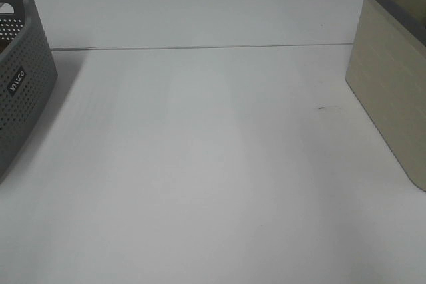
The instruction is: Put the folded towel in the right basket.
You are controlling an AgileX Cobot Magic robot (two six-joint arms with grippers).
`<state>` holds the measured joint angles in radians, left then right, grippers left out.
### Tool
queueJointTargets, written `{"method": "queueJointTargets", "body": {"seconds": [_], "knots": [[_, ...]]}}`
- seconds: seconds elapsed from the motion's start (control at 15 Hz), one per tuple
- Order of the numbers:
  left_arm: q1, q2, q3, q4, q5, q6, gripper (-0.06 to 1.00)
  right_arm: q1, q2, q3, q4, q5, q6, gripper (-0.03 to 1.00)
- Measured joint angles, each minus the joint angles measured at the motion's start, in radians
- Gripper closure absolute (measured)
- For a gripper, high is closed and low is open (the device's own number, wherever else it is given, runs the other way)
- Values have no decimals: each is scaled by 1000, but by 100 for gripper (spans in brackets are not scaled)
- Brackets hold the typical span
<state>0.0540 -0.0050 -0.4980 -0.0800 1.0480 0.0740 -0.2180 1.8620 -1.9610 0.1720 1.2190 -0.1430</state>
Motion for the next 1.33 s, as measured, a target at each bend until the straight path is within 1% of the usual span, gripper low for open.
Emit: {"method": "queueJointTargets", "body": {"seconds": [0.07,0.13,0.2,0.27,0.33,0.4,0.47,0.6,0.8,0.87,1.13,1.2,1.33], "knots": [[0,0,0,0,0,0,-4,0,0,42,-39,1,1,85],[0,0,0,0,0,0,-4,0,0,87,-86,-5,26,85],[0,0,0,0,0,0,-4,0,0,122,-122,-30,72,76],[0,0,0,0,0,0,-4,0,0,153,-149,-56,112,53],[0,0,0,0,0,0,-4,0,0,176,-157,-73,130,25],[0,0,0,0,0,0,-4,0,0,190,-158,-85,133,11],[0,0,0,0,0,0,-4,0,0,193,-147,-92,134,4],[0,0,0,0,0,0,-4,0,0,193,-96,-100,133,0],[0,0,0,0,0,0,-4,8,0,193,-21,-89,120,0],[0,0,0,0,0,0,-4,32,-3,193,-14,-84,123,0],[0,0,0,0,0,0,-4,198,-88,193,-42,-65,177,0],[0,0,0,0,0,0,-4,249,-156,227,-65,-20,187,0],[0,0,0,0,0,0,-4,287,-255,324,-103,-39,194,0]]}}
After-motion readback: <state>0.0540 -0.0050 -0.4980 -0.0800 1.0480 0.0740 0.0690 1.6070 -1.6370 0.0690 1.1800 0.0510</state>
